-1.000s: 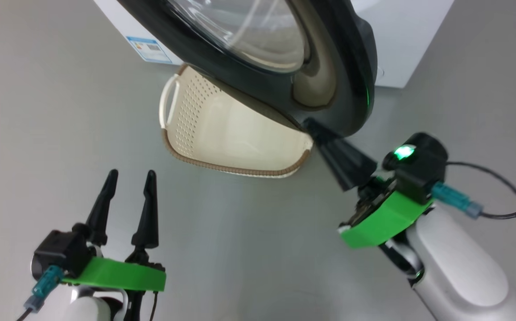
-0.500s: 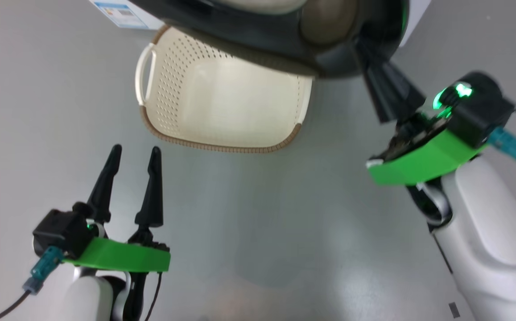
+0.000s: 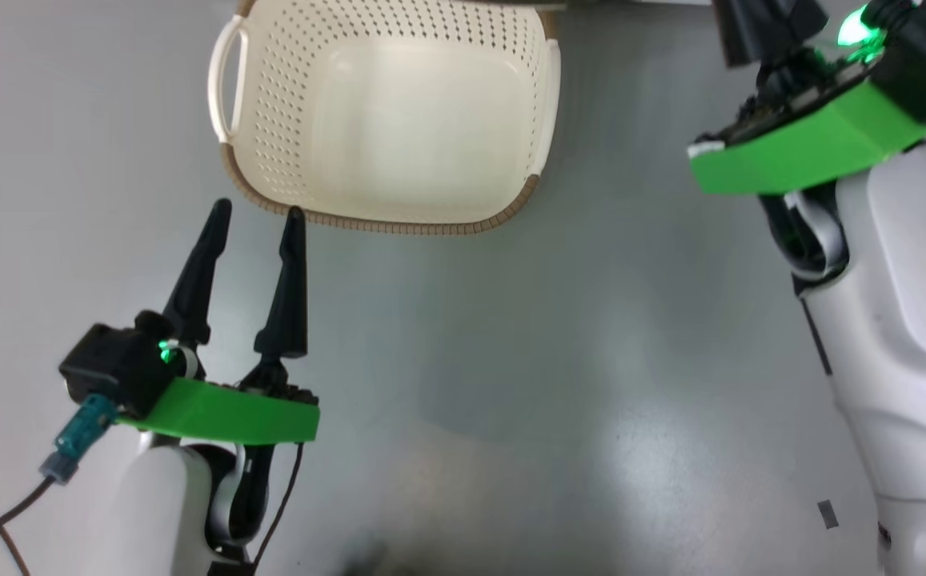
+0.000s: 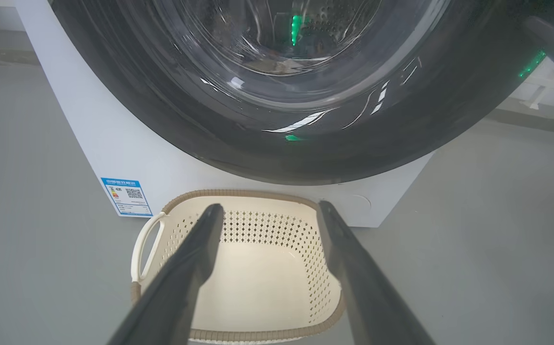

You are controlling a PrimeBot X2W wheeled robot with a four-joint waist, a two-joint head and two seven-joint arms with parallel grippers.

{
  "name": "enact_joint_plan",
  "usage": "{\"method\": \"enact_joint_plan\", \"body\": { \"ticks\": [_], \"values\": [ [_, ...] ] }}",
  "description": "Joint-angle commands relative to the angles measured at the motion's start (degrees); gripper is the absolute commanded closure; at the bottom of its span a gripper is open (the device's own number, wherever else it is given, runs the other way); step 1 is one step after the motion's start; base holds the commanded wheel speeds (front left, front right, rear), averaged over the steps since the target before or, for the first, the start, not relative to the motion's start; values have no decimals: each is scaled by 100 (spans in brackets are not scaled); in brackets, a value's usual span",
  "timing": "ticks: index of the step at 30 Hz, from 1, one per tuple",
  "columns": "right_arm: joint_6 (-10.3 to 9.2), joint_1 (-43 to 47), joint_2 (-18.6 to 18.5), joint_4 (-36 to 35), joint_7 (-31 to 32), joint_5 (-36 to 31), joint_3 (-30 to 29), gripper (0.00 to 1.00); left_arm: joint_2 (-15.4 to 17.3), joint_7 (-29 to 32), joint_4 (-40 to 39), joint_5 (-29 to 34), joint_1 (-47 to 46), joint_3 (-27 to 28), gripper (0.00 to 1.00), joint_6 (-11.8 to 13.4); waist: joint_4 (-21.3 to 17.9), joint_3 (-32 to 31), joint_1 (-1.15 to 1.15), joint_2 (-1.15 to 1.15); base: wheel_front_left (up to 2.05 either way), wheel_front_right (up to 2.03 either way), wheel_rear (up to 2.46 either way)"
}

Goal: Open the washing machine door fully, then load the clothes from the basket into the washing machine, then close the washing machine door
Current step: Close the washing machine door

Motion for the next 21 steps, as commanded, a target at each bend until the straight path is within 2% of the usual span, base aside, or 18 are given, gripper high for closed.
{"method": "enact_joint_plan", "body": {
  "ticks": [1, 21],
  "values": [
    [2, -134, 146, -62, -25, -93, -28, 100, 118, -36, -143, -38, -73, 154, 0, -14, 3, 144, 0, 0, 0, 0, 0],
    [2, -1774, 519, 434, -25, -619, -808, 100, 118, -36, -342, -264, -645, -170, 0, 50, 221, 703, 0, 0, 0, 0, 0]
  ]
}}
